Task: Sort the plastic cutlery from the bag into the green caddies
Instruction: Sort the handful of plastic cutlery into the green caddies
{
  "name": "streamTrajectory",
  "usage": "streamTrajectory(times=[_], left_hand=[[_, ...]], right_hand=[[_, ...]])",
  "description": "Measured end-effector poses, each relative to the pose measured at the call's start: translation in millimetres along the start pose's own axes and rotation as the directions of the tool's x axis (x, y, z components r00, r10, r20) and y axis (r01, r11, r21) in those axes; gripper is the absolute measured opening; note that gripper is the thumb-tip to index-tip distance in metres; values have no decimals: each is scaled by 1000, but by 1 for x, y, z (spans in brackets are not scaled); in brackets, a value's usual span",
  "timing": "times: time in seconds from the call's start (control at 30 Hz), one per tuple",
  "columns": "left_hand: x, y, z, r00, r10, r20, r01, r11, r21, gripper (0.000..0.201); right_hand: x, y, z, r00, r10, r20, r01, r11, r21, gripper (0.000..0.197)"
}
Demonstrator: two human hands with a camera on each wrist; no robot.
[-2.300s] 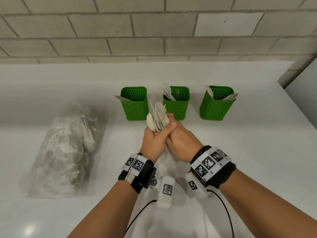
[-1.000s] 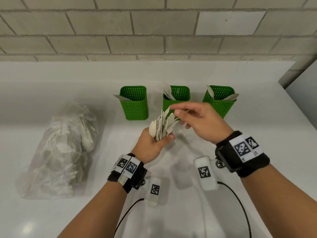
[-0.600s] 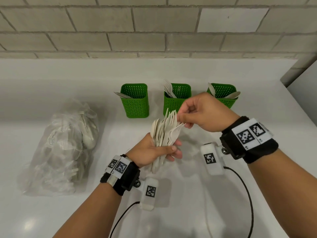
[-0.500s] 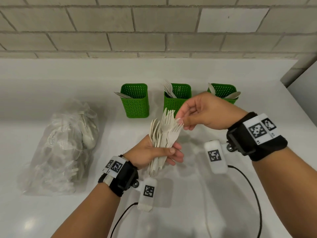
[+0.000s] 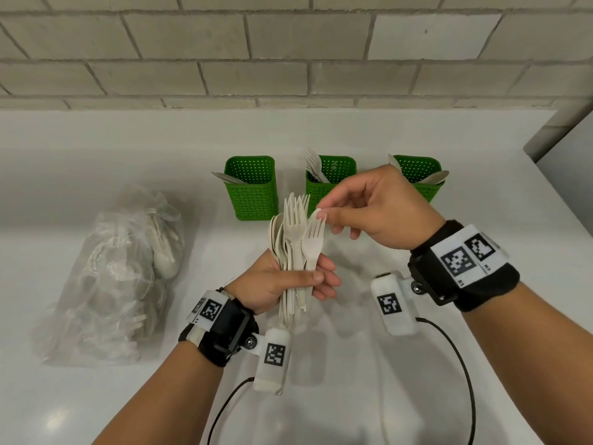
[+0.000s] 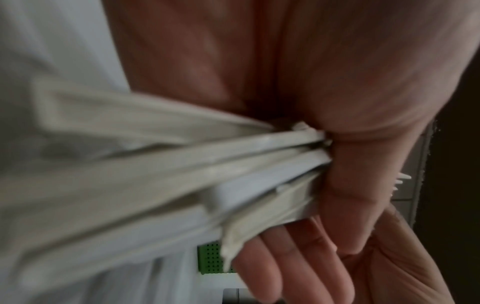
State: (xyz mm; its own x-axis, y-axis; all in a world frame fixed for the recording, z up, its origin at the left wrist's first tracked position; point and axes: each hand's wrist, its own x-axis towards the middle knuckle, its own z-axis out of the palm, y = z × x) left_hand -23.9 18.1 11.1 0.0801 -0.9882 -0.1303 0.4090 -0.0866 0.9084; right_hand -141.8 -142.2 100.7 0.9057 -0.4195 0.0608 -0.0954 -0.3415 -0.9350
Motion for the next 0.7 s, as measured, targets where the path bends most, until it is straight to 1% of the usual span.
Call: streamTrajectory(times=[0.07, 0.13, 0.17, 0.2, 0.23, 0.27, 0.3, 0.33, 0.37, 0.4, 0.43, 0.47, 0.5, 0.53, 0.57, 0.6, 0.63, 0.7], left_hand=[[0, -2, 0, 1000, 2, -21, -2, 1000, 14, 22], [0, -5, -1, 999, -7, -40, 8, 1000, 18, 25], [-1, -7, -1, 999, -10, -49, 11, 1000, 20, 24], [-2, -9, -2, 998, -9, -62, 11, 1000, 29, 21], [-2, -11, -3, 997, -7, -79, 11, 999, 46, 18], [-2, -13, -3, 995, -6, -100, 14, 997, 73, 15], [-2, -15, -4, 992, -6, -129, 20, 994, 104, 13], [-1, -17, -4, 987, -4, -160, 26, 991, 133, 12], [0, -18, -5, 982, -3, -187, 33, 987, 158, 12], [1, -19, -5, 979, -2, -206, 39, 983, 178, 12], [2, -19, -5, 976, -4, -217, 47, 980, 194, 12], [3, -19, -5, 975, -9, -223, 57, 976, 210, 12], [5, -19, -4, 974, -14, -226, 67, 971, 229, 11], [6, -19, -4, 973, -19, -228, 78, 964, 255, 11], [7, -18, -4, 972, -19, -233, 87, 955, 283, 12], [9, -18, -4, 971, -14, -239, 89, 947, 307, 12], [9, -19, -5, 969, -5, -248, 87, 942, 324, 13], [10, -20, -5, 961, 21, -277, 81, 933, 349, 12]], right_hand=[[-1, 2, 4, 999, -28, -21, 27, 999, -46, 7], [-1, 5, 5, 999, -44, -7, 44, 995, -88, 1], [0, 7, 4, 998, -47, -29, 45, 996, -72, 5], [3, 10, 1, 995, -36, -94, 37, 999, 4, 11], [6, 10, -4, 980, 9, -198, 23, 988, 155, 17], [9, 9, -9, 949, 92, -302, 25, 931, 364, 20], [11, 7, -14, 906, 186, -379, 63, 828, 557, 20], [13, 4, -17, 864, 253, -434, 129, 723, 679, 19], [14, 2, -18, 822, 288, -490, 198, 663, 722, 18], [16, 2, -19, 787, 293, -543, 232, 676, 700, 16], [16, 2, -17, 769, 264, -582, 216, 750, 625, 15], [15, 1, -14, 787, 192, -587, 151, 862, 483, 12], [13, -1, -7, 845, 104, -525, 49, 962, 269, 10], [11, -1, 0, 922, 47, -385, -41, 999, 22, 13], [8, -1, 9, 976, 47, -212, -90, 977, -196, 23], [5, -1, 16, 994, 62, -87, -88, 937, -339, 30], [5, 1, 22, 998, 53, -45, -67, 910, -409, 32], [9, 4, 26, 996, 15, -83, -50, 894, -446, 27]])
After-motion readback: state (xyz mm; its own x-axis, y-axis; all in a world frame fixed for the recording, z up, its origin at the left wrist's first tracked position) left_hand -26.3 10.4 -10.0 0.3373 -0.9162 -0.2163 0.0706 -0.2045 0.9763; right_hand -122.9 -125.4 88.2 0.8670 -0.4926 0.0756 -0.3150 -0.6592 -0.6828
